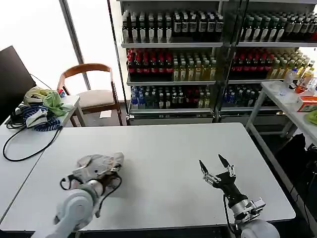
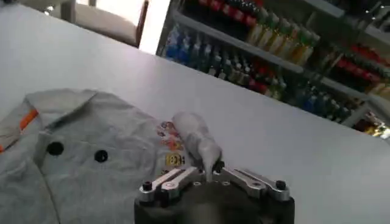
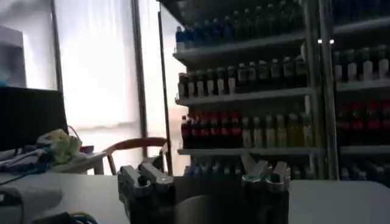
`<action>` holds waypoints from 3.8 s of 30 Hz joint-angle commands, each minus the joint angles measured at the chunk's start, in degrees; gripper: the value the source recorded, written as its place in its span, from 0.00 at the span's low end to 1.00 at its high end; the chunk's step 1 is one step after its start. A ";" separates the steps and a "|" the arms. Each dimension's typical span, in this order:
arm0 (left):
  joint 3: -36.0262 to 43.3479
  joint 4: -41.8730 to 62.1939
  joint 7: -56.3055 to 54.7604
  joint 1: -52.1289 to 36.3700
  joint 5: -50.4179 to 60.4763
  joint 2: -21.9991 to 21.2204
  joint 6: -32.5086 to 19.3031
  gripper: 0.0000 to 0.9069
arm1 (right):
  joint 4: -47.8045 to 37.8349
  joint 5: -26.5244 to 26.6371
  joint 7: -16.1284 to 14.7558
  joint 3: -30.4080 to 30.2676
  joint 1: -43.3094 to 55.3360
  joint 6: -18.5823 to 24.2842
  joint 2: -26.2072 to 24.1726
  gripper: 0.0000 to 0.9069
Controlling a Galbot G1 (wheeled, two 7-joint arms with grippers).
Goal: Fold and organize the clothes.
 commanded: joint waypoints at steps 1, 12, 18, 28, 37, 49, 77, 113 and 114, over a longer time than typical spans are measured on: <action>11.17 -3.07 -6.26 -8.96 -7.61 -6.45 -1.70 1.00 | 0.26 -1.93 1.69 -4.56 1.99 -3.62 0.37 1.00; 2.82 -7.64 -0.72 -7.64 -10.28 -2.59 -3.52 1.00 | -0.14 -0.56 5.22 -11.77 7.53 -10.24 0.79 1.00; -5.97 -8.07 8.82 -4.77 2.42 1.84 -3.74 1.00 | -0.32 7.36 12.09 -19.26 13.76 -18.28 0.37 1.00; -23.09 -3.21 23.10 4.23 16.88 1.78 -7.59 1.00 | -7.60 20.55 19.92 -35.25 30.08 -26.87 4.53 1.00; -28.76 -5.44 22.99 9.81 16.24 0.88 -8.27 1.00 | -11.90 26.00 21.62 -39.47 33.73 -28.41 6.80 1.00; -30.71 -5.57 21.58 11.99 14.83 0.17 -8.10 1.00 | -13.42 27.53 23.90 -39.29 33.64 -28.25 7.51 1.00; -29.77 -6.08 21.41 12.36 14.93 -0.31 -8.04 1.00 | -14.93 27.88 18.67 -39.52 32.33 -25.42 9.27 0.00; -26.74 -4.41 22.20 11.59 16.02 -1.69 -8.01 1.00 | -5.11 20.00 14.72 -25.73 25.08 -31.05 -7.08 1.00; -26.73 -4.49 22.05 11.59 16.04 -1.62 -8.00 1.00 | -4.95 19.56 14.91 -25.59 24.89 -31.11 -6.85 1.00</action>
